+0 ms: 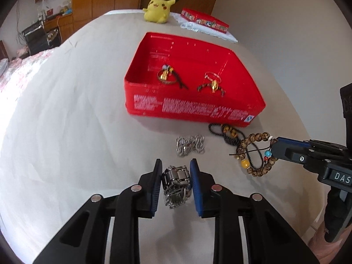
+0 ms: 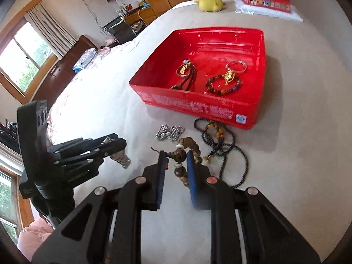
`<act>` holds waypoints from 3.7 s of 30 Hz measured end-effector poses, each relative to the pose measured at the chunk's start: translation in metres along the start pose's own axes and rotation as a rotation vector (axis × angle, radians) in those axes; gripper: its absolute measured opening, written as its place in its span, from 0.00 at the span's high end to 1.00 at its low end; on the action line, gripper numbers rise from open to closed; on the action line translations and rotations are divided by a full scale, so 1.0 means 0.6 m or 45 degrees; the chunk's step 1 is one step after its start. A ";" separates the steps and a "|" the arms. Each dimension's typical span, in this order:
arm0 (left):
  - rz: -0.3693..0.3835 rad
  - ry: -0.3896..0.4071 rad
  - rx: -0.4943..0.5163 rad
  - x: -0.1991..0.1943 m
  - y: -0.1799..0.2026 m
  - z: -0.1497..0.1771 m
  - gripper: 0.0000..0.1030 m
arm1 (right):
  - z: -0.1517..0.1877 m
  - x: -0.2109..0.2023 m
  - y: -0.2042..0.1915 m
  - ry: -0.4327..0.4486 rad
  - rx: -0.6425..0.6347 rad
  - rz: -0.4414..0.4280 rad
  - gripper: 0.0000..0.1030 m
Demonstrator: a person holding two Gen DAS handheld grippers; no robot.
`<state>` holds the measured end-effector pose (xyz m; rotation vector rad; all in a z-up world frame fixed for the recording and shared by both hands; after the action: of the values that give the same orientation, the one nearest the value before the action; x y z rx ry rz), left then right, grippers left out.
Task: Organize jewelry
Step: 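Carry the watch with the left tool toward the tin while the right tool carries the bracelet, then lower the watch and bracelet into the red tin and open both tools, then withdraw both tools from the tin toward the remaining necklace and chain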
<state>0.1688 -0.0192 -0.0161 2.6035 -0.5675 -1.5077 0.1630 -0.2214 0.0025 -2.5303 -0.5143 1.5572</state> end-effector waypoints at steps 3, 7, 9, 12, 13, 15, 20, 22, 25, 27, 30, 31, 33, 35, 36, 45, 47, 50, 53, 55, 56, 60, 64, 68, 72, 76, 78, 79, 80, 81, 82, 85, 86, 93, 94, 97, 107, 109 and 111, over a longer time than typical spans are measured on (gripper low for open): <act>0.001 0.013 0.010 -0.003 0.006 -0.013 0.75 | -0.011 -0.009 0.000 0.011 -0.008 0.024 0.83; 0.013 0.029 0.009 -0.008 0.010 -0.029 0.75 | -0.022 -0.018 -0.002 0.031 -0.018 0.030 0.83; 0.013 0.048 0.009 -0.016 0.012 -0.040 0.75 | -0.031 -0.024 -0.002 0.047 -0.022 0.034 0.83; 0.014 0.081 0.014 -0.029 0.015 -0.061 0.75 | -0.048 -0.036 0.001 0.074 -0.018 0.040 0.83; 0.010 0.095 0.012 -0.033 0.016 -0.071 0.75 | -0.054 -0.038 0.002 0.081 -0.017 0.042 0.83; 0.012 0.113 0.010 -0.038 0.017 -0.088 0.75 | -0.071 -0.048 0.004 0.106 -0.011 0.044 0.83; -0.003 0.180 0.007 -0.044 0.024 -0.147 0.75 | -0.121 -0.063 0.014 0.157 0.008 0.036 0.83; -0.006 0.187 -0.001 -0.035 0.024 -0.173 0.75 | -0.143 -0.065 0.019 0.180 0.016 0.052 0.83; -0.002 0.172 -0.006 -0.010 0.024 -0.204 0.75 | -0.173 -0.054 0.032 0.196 0.035 0.075 0.87; -0.003 0.157 -0.009 0.011 0.022 -0.220 0.75 | -0.189 -0.041 0.041 0.193 0.050 0.080 0.92; -0.003 0.114 -0.010 0.053 0.019 -0.238 0.75 | -0.210 -0.004 0.061 0.163 0.073 0.081 0.92; -0.003 0.098 -0.011 0.065 0.017 -0.242 0.75 | -0.216 0.013 0.069 0.145 0.083 0.087 0.92; -0.003 0.048 -0.010 0.104 0.013 -0.251 0.75 | -0.224 0.043 0.083 0.108 0.105 0.075 0.99; -0.009 0.008 -0.019 0.131 0.008 -0.254 0.75 | -0.230 0.070 0.095 0.075 0.129 0.063 0.99; -0.006 -0.014 -0.015 0.145 0.006 -0.256 0.75 | -0.231 0.079 0.100 0.067 0.136 0.070 0.99; 0.025 0.041 -0.015 0.114 -0.002 -0.261 0.56 | -0.226 0.098 0.115 0.060 0.161 0.068 0.95; 0.033 0.057 -0.014 0.096 -0.001 -0.258 0.56 | -0.221 0.094 0.111 0.062 0.155 0.060 0.95; 0.022 0.100 0.006 0.061 0.006 -0.247 0.54 | -0.209 0.076 0.101 0.075 0.138 0.053 0.95; 0.015 0.136 0.025 0.028 0.015 -0.228 0.41 | -0.192 0.052 0.091 0.100 0.120 0.042 0.84; -0.006 0.149 0.048 0.012 0.019 -0.211 0.35 | -0.175 0.034 0.083 0.118 0.108 0.042 0.71; -0.011 0.153 0.058 0.004 0.020 -0.202 0.34 | -0.167 0.026 0.079 0.128 0.100 0.045 0.69; -0.027 0.156 0.050 -0.015 0.013 -0.159 0.26 | -0.126 0.007 0.068 0.140 0.077 0.033 0.69; -0.096 0.167 0.054 -0.025 0.006 -0.117 0.20 | -0.086 0.005 0.063 0.115 0.083 0.004 0.69; -0.144 0.163 0.023 -0.026 -0.007 -0.076 0.18 | -0.045 0.015 0.056 0.087 0.092 -0.021 0.68; -0.194 0.167 0.001 -0.023 -0.013 -0.046 0.18 | -0.017 0.026 0.051 0.068 0.106 -0.033 0.68; -0.234 0.185 -0.001 -0.020 -0.012 -0.025 0.17 | 0.004 0.032 0.046 0.069 0.114 -0.040 0.67; -0.237 0.186 -0.001 -0.019 -0.012 -0.015 0.17 | 0.015 0.033 0.044 0.074 0.117 -0.045 0.67; -0.235 0.186 -0.002 -0.019 -0.014 -0.011 0.17 | 0.019 0.033 0.044 0.077 0.120 -0.043 0.67; -0.233 0.186 -0.004 -0.019 -0.014 -0.007 0.17 | 0.022 0.034 0.045 0.079 0.123 -0.041 0.66; -0.233 0.187 -0.004 -0.021 -0.014 -0.003 0.17 | 0.025 0.035 0.046 0.080 0.127 -0.040 0.66; -0.234 0.188 -0.003 -0.021 -0.014 -0.001 0.17 | 0.026 0.036 0.047 0.082 0.131 -0.039 0.64; -0.238 0.185 0.002 -0.020 -0.010 0.010 0.16 | 0.037 0.036 0.050 0.089 0.140 -0.026 0.62; -0.233 0.179 0.004 -0.019 -0.008 0.013 0.16 | 0.039 0.036 0.051 0.090 0.142 -0.022 0.62; -0.226 0.162 0.019 -0.013 -0.002 0.029 0.14 | 0.053 0.046 0.057 0.075 0.162 -0.010 0.57; -0.227 0.161 0.020 -0.013 -0.002 0.030 0.14 | 0.054 0.048 0.058 0.072 0.165 -0.007 0.56; -0.235 0.165 0.020 -0.014 -0.004 0.034 0.13 | 0.055 0.052 0.061 0.065 0.172 0.003 0.53; -0.263 0.136 -0.045 0.002 -0.041 0.038 0.11 | 0.048 0.068 0.074 0.045 0.173 0.096 0.36; -0.279 0.133 -0.066 0.004 -0.051 0.039 0.11 | 0.039 0.078 0.080 0.029 0.171 0.127 0.34; -0.287 0.132 -0.078 0.006 -0.058 0.040 0.11 | 0.031 0.088 0.084 0.014 0.166 0.149 0.34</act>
<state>0.1595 0.0148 -0.0400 2.7537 -0.2205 -1.4098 0.1791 -0.2515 -0.0647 -2.5093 -0.2577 1.5584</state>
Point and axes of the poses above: each gripper's, at about its wrist camera, not at the fingertips, and x roughly the way its jaws point, y to its right, z to its underside, the point moved 2 cm from there along x, roughly the way its jaws point, and after that the axes turned 4 degrees about z, right-handed, at the moved point
